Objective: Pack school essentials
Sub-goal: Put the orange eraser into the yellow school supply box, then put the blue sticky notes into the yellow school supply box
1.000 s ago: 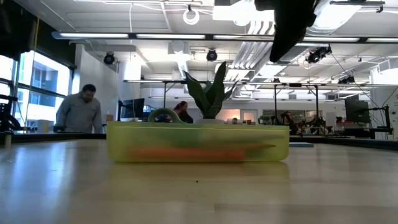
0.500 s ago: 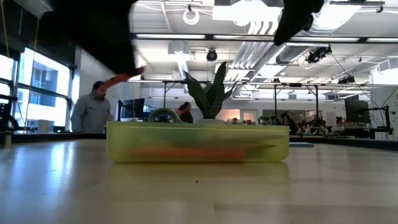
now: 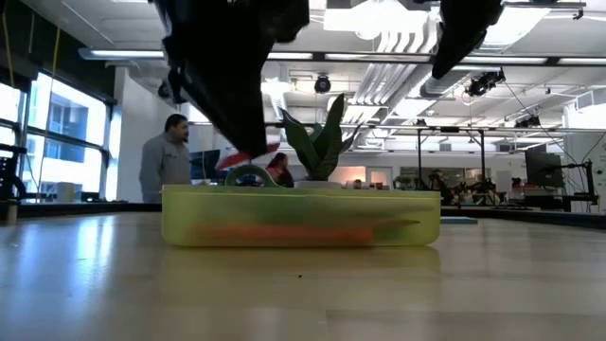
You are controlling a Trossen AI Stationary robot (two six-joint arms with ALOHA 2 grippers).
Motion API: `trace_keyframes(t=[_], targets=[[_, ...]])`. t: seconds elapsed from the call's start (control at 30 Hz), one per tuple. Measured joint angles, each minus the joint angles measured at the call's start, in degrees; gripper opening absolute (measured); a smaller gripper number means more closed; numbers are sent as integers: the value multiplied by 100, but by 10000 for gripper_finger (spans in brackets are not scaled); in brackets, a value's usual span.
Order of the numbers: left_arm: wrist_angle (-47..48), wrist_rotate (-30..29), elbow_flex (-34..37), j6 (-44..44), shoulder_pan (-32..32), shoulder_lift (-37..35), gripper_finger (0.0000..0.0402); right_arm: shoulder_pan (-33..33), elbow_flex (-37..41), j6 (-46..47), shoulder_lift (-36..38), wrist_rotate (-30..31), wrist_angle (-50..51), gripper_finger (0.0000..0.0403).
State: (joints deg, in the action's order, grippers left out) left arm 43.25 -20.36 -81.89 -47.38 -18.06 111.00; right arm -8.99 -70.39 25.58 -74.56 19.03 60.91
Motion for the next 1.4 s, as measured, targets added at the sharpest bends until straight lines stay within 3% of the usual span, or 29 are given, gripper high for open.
trace_keyframes(t=[0.43, 0.7, 1.0, 1.4], targets=[[39, 1301, 0, 1603, 349, 35, 72, 2, 0, -9, 0, -2, 220, 75], [23, 1194, 0, 2502, 395, 37, 118, 2, 0, 43, 0, -7, 360, 75], [4, 975, 0, 2519, 431, 37, 194, 0, 0, 53, 0, -9, 360, 75], [-52, 1014, 0, 3092, 663, -160, 184, 0, 0, 55, -1, -11, 358, 75]])
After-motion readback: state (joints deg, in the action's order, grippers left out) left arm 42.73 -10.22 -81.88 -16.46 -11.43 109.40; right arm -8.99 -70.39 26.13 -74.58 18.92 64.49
